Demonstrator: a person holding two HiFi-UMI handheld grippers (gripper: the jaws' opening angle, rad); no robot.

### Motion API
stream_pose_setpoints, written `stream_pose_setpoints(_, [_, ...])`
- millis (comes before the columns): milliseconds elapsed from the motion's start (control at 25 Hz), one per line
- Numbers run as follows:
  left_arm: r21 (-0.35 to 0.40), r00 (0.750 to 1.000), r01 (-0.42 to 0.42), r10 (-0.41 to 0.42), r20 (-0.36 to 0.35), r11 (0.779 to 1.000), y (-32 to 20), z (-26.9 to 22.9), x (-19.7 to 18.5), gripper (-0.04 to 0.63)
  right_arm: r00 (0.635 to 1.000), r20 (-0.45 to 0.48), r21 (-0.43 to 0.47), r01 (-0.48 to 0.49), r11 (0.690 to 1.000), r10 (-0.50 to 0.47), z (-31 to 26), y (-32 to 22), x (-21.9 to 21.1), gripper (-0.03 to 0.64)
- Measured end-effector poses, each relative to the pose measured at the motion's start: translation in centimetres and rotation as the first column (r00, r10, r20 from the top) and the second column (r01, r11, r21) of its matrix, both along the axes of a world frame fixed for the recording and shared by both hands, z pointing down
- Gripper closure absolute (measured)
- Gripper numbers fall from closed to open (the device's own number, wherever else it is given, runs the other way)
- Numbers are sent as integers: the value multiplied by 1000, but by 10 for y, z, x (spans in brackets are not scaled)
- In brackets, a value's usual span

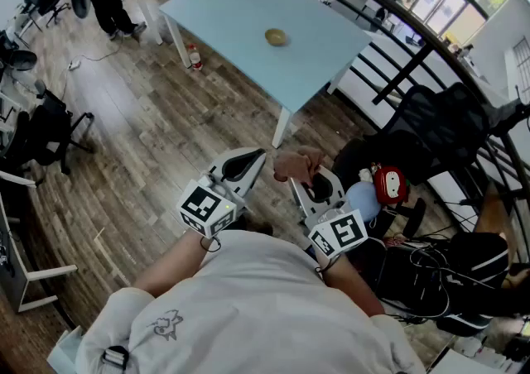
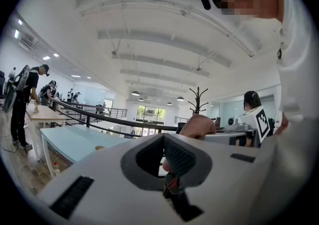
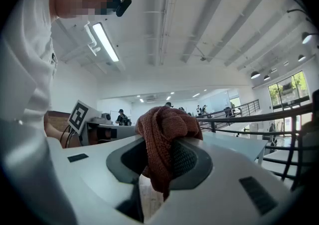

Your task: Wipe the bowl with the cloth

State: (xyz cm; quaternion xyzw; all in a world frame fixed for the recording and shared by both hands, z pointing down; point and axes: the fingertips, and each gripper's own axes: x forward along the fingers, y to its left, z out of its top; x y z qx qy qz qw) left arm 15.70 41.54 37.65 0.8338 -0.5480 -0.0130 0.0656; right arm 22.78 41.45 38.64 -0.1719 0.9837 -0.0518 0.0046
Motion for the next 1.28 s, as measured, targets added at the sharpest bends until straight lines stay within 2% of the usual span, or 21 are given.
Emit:
stream_pose_setpoints(160, [-4,1000,3,-3,-5,1000,1,4,-4,581,1000,0,-6,-2,1000,2,3,1,-2,503])
stream_pose_setpoints(480, [-30,999,17,-18,-32,999,-3,12,-36,581,1000,-7,-23,19,1000,-19,10,-5,-29,502])
stream_pose_setpoints(800, [-32,999,6,-7,-37,999,-26,14,-99,581,999,-38,-34,37,999,-38,14,-30,-93,495])
stream_pose_setpoints(1120, [-43,998,-62,61,-29,997,-53,6,-169,581,999,-42,-33,12,999,-13,3,-66,-177,494])
stream_pose_setpoints(1280, [-35,995,-92,91,-39,995,-67,4,-188,581,999,-48,-29,-15,999,13,3,-82,-195,494])
